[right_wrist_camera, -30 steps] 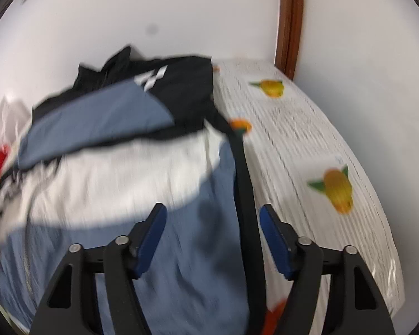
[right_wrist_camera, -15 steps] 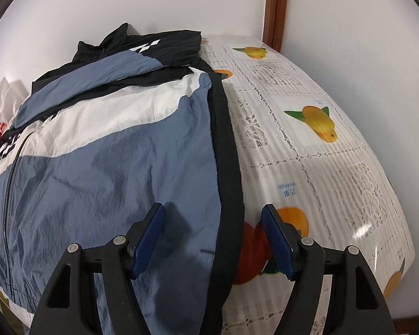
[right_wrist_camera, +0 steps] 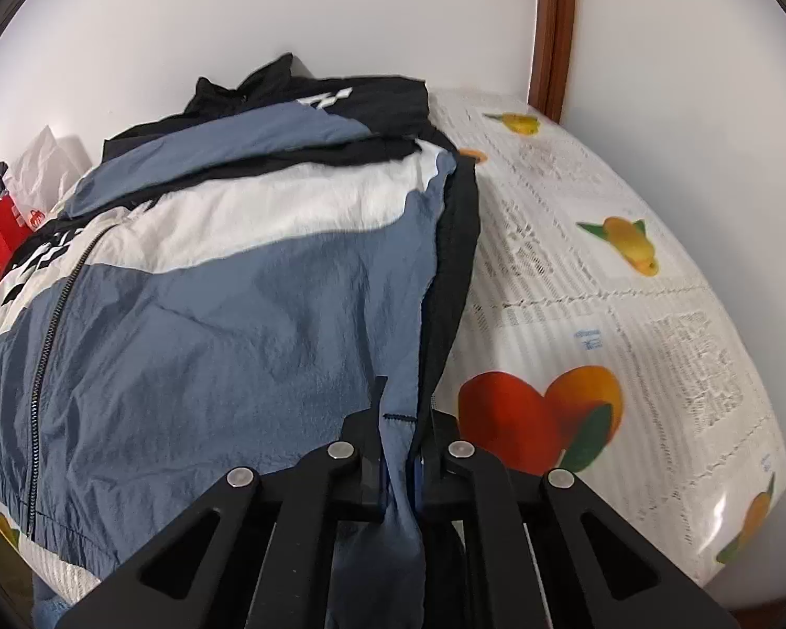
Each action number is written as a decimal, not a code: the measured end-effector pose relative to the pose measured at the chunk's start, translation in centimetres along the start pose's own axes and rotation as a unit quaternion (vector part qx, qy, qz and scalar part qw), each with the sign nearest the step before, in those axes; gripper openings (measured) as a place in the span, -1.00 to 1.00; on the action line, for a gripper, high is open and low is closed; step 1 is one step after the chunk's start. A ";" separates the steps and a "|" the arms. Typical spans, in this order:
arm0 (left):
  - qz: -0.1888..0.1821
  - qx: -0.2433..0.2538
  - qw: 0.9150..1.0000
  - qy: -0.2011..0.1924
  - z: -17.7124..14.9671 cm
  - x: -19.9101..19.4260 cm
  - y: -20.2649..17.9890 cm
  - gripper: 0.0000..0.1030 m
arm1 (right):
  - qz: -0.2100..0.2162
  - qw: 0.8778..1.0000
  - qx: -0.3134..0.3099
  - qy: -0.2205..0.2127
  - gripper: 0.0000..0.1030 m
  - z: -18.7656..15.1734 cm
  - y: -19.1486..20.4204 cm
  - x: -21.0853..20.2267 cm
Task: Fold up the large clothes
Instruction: 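Grasp the jacket hem with the right tool and lift it toward the collar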
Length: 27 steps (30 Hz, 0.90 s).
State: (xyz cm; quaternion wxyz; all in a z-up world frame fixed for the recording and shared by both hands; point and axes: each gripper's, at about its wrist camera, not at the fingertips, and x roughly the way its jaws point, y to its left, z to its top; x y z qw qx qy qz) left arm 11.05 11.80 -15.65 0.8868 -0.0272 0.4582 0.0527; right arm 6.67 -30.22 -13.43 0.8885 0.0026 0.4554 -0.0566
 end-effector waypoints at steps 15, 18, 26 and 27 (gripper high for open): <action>-0.085 -0.021 0.982 -0.165 3.3 -12.3 2.4 -0.91 | 0.098 0.981 0.050 -0.162 -0.92 4.2 -3.4 -14.1; -0.088 -0.028 0.979 -0.183 4.3 -13.1 2.6 -0.91 | 0.101 0.977 0.049 -0.182 -0.92 5.2 -3.9 -15.3; -0.070 -0.034 0.977 -0.200 8.6 -11.9 1.2 -0.91 | 0.099 0.974 0.089 -0.185 -0.92 9.8 -4.0 -13.4; -0.068 -0.034 0.976 -0.202 9.4 -11.6 1.0 -0.91 | 0.103 0.973 0.097 -0.184 -0.92 10.5 -4.2 -12.9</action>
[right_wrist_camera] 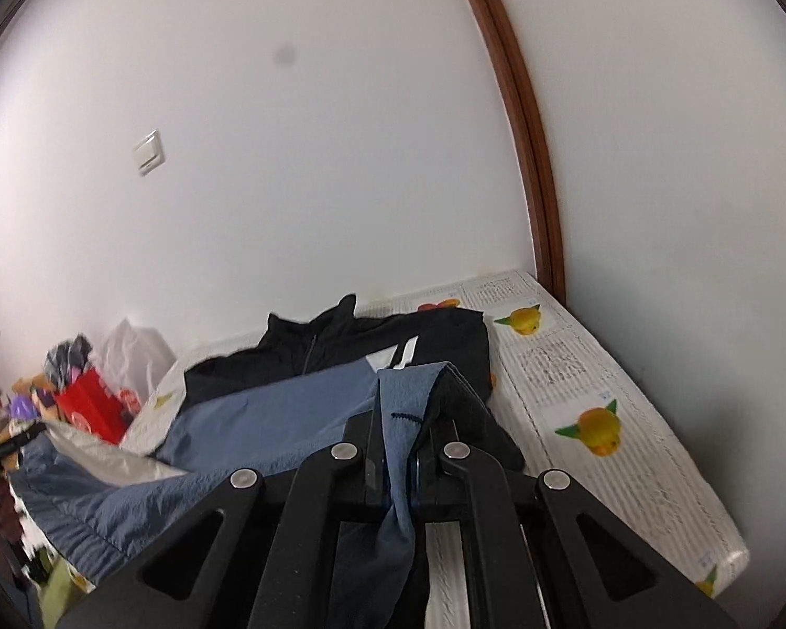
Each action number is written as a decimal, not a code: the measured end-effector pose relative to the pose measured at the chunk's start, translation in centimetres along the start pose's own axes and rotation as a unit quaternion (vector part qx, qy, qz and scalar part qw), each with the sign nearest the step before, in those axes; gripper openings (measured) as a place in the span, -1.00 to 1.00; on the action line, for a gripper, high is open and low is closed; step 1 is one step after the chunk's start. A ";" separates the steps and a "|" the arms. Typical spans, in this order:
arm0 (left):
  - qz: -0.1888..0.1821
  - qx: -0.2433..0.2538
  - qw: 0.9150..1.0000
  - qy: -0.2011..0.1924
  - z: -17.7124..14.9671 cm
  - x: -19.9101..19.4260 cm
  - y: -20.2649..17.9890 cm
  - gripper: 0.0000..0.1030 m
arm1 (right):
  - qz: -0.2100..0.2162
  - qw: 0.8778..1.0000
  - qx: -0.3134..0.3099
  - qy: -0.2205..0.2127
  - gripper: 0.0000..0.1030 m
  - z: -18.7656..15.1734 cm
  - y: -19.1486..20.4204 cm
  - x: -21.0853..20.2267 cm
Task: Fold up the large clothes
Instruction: 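Grasp the jacket hem with the right tool and lift it toward the collar, then fold the held hem up over the jacket back with the right tool, then release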
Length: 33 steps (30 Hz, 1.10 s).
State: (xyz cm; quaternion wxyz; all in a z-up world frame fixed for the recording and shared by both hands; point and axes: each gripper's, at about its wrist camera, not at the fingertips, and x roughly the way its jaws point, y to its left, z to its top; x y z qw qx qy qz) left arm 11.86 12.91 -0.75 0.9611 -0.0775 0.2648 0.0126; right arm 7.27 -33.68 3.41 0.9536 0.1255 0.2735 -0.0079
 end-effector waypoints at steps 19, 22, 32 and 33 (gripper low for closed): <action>0.035 -0.009 0.997 0.073 3.2 14.9 -1.2 -0.90 | -0.034 0.997 -0.002 0.069 -0.91 3.0 -0.8 16.6; 0.040 -0.012 0.994 0.099 2.6 17.4 -0.9 -0.90 | -0.045 0.995 -0.003 0.088 -0.91 2.2 -1.1 19.4; 0.055 -0.014 0.984 0.171 0.0 23.6 -0.4 -0.83 | -0.080 0.984 0.013 0.159 -0.87 -1.1 -3.8 26.5; 0.055 -0.014 0.983 0.173 -0.1 23.8 -0.4 -0.83 | -0.083 0.983 0.013 0.161 -0.86 -1.3 -3.9 26.8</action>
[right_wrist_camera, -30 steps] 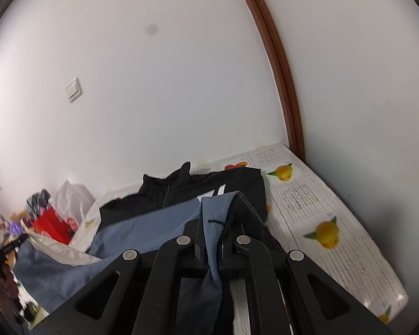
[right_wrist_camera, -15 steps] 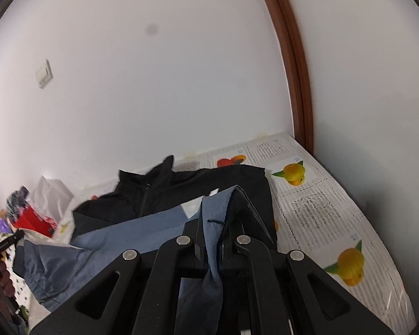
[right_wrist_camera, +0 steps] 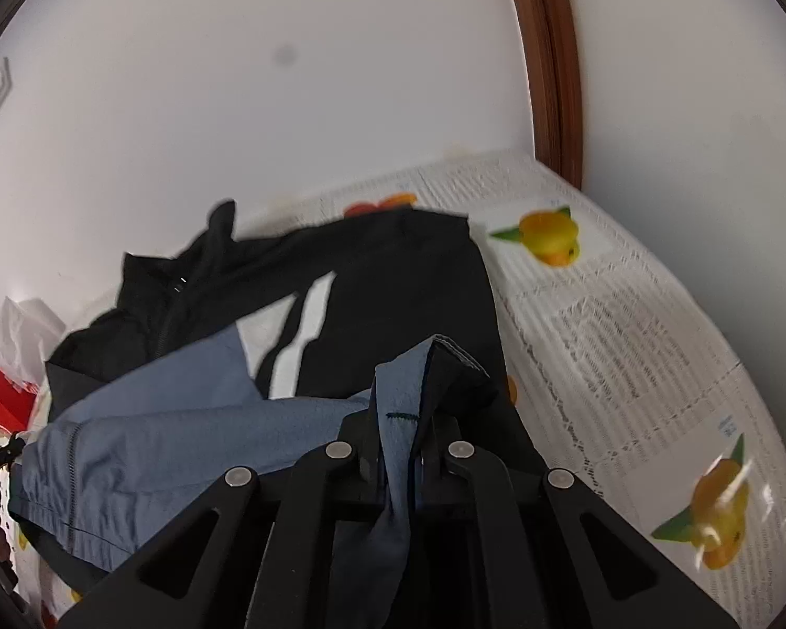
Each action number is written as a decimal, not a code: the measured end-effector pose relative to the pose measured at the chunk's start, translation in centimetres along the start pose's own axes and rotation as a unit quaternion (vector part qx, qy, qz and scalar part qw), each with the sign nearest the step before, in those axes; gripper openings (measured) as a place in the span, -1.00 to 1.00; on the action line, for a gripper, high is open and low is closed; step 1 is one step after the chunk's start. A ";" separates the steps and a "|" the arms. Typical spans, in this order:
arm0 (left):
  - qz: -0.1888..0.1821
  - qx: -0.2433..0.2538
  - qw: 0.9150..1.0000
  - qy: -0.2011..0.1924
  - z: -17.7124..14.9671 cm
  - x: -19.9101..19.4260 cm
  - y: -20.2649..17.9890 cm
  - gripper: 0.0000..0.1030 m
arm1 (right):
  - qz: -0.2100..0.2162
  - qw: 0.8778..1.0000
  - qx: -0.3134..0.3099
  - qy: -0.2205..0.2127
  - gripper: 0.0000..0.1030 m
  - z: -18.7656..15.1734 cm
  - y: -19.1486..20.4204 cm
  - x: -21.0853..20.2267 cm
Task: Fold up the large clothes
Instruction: 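Fold the held hem up over the jacket back with the right tool, then release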
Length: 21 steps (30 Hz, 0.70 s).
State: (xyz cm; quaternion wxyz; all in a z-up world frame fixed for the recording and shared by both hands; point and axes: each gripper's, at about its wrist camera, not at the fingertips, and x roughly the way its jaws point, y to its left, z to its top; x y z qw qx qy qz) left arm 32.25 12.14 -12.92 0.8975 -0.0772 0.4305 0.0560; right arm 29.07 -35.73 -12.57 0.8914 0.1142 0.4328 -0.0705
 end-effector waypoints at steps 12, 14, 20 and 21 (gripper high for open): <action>-0.021 0.009 1.000 0.003 -0.7 -2.9 0.4 -0.06 | -0.010 0.999 -0.043 0.001 -0.26 -1.8 -0.9 -5.9; -0.023 0.012 1.000 -0.006 -1.2 -4.0 0.8 -0.06 | -0.017 0.999 -0.044 -0.001 -0.25 -2.5 -1.6 -7.2; -0.020 -0.004 1.000 -0.007 -3.6 -5.7 3.7 -0.02 | -0.044 0.998 -0.046 0.023 -0.25 -5.8 -3.9 -8.6; -0.019 -0.004 1.000 -0.004 -4.1 -5.7 4.2 -0.01 | -0.037 0.998 -0.043 0.030 -0.25 -6.3 -4.2 -8.5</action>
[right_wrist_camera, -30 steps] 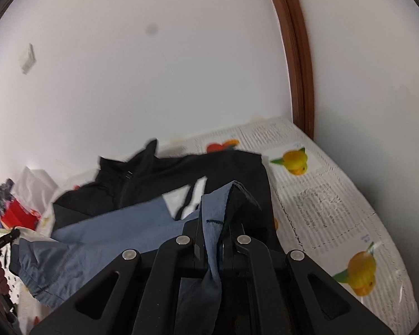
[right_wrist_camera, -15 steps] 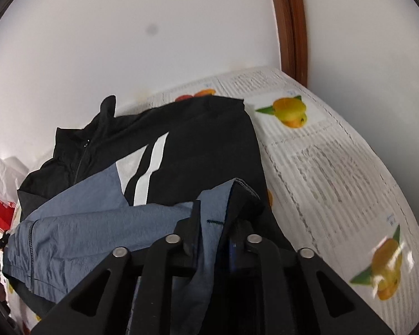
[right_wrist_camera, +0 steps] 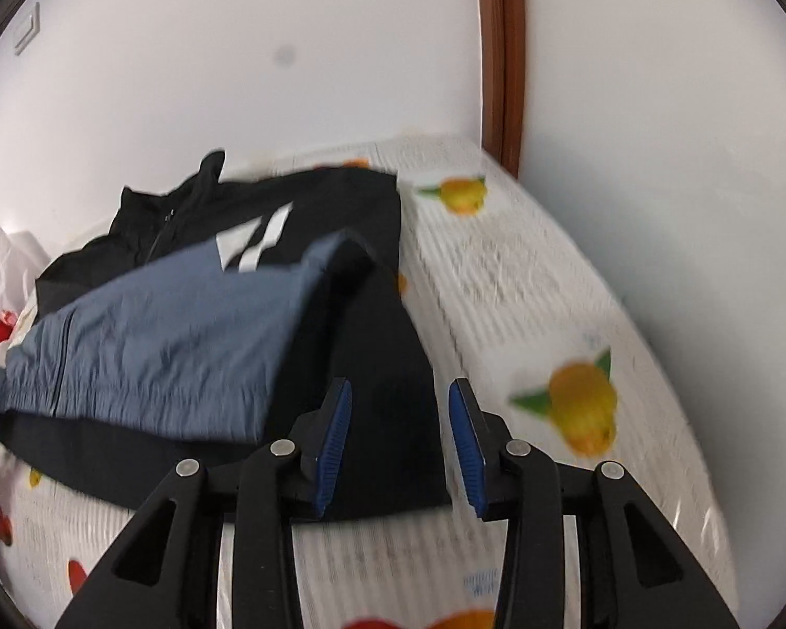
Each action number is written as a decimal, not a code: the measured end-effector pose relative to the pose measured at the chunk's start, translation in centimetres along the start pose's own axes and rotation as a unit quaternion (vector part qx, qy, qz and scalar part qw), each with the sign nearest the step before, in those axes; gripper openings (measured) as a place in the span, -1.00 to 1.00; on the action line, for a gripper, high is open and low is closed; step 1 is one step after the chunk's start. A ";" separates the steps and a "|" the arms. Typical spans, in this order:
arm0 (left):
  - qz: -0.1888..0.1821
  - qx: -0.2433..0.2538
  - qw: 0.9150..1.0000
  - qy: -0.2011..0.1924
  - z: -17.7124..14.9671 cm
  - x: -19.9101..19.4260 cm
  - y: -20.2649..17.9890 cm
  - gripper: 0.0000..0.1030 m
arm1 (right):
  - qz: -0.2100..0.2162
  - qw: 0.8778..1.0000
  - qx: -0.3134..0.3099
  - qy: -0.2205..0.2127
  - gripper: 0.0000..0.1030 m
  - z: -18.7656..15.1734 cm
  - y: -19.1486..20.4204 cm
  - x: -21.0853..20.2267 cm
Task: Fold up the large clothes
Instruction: 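Fold the held hem up over the jacket back with the right tool, then release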
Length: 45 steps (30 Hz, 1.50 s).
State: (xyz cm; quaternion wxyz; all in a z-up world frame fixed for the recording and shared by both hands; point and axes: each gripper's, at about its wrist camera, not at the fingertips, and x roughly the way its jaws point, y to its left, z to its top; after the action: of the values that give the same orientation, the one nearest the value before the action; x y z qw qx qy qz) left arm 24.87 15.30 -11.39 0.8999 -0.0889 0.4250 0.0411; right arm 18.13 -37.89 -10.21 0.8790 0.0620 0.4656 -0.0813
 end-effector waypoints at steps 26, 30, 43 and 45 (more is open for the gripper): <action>-0.055 -0.016 0.997 0.042 -3.9 1.8 1.2 -0.85 | 0.037 0.999 -0.012 0.025 -0.86 -1.1 0.4 1.9; -0.049 -0.010 0.998 0.042 -5.2 -0.1 1.6 -0.85 | 0.044 0.998 -0.027 0.025 -0.86 -2.2 0.4 0.6; -0.018 0.021 0.999 0.041 -9.1 -3.9 2.0 -0.71 | -0.019 0.998 -0.061 0.019 -0.78 -5.3 -0.2 -2.5; -0.017 0.016 0.999 0.044 -9.1 -4.3 2.1 -0.59 | -0.029 0.997 -0.066 0.005 -0.75 -5.2 0.1 -3.8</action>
State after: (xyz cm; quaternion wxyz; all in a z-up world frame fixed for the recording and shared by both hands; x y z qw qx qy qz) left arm 14.93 15.65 -13.95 0.8823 -0.0835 0.4630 0.0154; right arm 11.84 -36.56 -9.92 0.8762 -0.0097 0.4758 -0.0758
